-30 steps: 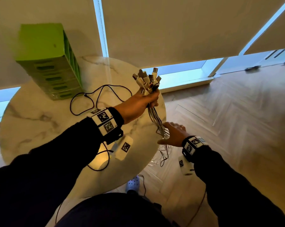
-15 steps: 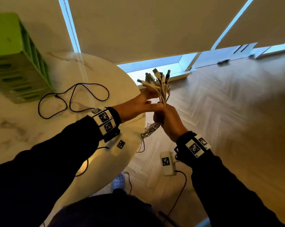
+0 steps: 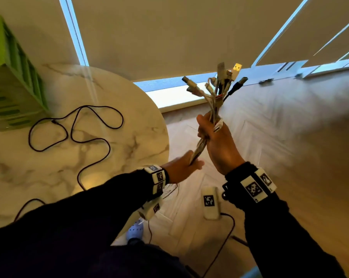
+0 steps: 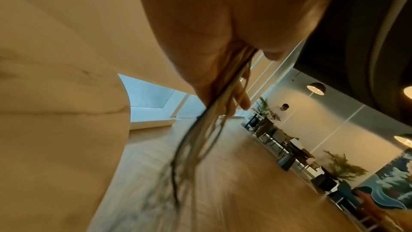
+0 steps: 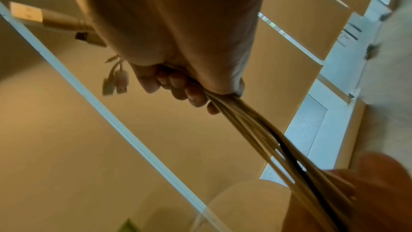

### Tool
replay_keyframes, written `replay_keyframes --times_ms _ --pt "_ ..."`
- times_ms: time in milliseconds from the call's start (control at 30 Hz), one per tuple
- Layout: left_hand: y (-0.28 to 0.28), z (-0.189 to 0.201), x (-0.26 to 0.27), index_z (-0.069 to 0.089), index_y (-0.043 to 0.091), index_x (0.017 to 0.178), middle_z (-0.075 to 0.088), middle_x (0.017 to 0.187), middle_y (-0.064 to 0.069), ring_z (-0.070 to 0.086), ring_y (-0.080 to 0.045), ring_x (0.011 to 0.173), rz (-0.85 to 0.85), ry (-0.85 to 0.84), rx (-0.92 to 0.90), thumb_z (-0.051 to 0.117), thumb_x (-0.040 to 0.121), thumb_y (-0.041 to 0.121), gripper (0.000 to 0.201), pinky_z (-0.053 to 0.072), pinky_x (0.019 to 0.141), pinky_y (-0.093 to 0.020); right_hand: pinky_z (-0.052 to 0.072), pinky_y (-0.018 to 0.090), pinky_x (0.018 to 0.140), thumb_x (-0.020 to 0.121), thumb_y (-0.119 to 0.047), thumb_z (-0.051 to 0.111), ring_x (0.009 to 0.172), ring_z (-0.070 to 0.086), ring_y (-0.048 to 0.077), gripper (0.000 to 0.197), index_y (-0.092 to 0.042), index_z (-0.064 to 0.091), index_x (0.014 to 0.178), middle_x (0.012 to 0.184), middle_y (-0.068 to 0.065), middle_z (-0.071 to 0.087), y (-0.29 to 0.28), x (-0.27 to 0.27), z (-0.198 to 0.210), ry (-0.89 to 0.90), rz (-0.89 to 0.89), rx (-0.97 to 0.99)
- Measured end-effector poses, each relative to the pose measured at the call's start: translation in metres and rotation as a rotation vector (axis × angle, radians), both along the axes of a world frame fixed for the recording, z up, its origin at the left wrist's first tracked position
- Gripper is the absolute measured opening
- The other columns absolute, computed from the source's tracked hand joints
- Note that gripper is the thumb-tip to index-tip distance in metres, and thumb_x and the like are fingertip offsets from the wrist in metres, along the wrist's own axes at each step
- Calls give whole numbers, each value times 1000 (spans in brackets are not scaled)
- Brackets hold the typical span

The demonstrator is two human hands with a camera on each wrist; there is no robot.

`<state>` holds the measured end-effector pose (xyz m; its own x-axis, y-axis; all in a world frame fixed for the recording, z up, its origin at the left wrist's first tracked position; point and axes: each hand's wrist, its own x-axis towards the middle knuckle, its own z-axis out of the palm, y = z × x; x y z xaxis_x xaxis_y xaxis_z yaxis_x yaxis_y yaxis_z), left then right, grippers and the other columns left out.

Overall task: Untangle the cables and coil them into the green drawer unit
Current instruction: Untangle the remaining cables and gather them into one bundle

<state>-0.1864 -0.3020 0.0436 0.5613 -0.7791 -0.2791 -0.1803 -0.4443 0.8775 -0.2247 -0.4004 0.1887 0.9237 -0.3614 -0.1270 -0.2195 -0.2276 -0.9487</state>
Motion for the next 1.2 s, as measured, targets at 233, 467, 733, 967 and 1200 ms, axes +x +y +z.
replay_keyframes --times_ms 233,467,733,967,1200 --pt "46 48 23 27 15 151 41 152 1 42 -2 136 97 293 -450 53 89 69 86 39 110 -20 34 29 58 100 -25 53 54 37 9 22 -17 51 80 59 -8 42 -7 20 -14 163 258 69" --pt "69 80 48 64 10 128 67 132 -1 60 -15 126 401 336 -544 46 101 47 49 42 113 -50 40 25 61 101 -17 51 61 45 6 20 -25 49 82 70 -5 49 35 25 -25 238 625 -213" --pt "129 108 49 52 12 76 66 72 -7 66 -28 69 463 551 -703 38 107 32 39 53 80 -42 52 44 93 83 -37 78 82 67 20 25 -14 75 75 89 14 75 48 46 -103 588 988 -289" --pt "228 107 58 51 17 77 29 58 5 30 -11 49 676 493 -807 42 106 34 35 43 65 -32 52 35 80 94 -58 55 87 68 28 44 -17 71 88 96 11 74 53 74 -142 552 793 -1012" --pt "298 106 40 42 20 77 26 58 7 24 -10 48 1095 340 -868 43 107 31 32 37 51 -25 47 36 75 92 -71 46 91 64 31 56 -17 60 93 97 10 66 155 57 -141 373 1308 -1272"
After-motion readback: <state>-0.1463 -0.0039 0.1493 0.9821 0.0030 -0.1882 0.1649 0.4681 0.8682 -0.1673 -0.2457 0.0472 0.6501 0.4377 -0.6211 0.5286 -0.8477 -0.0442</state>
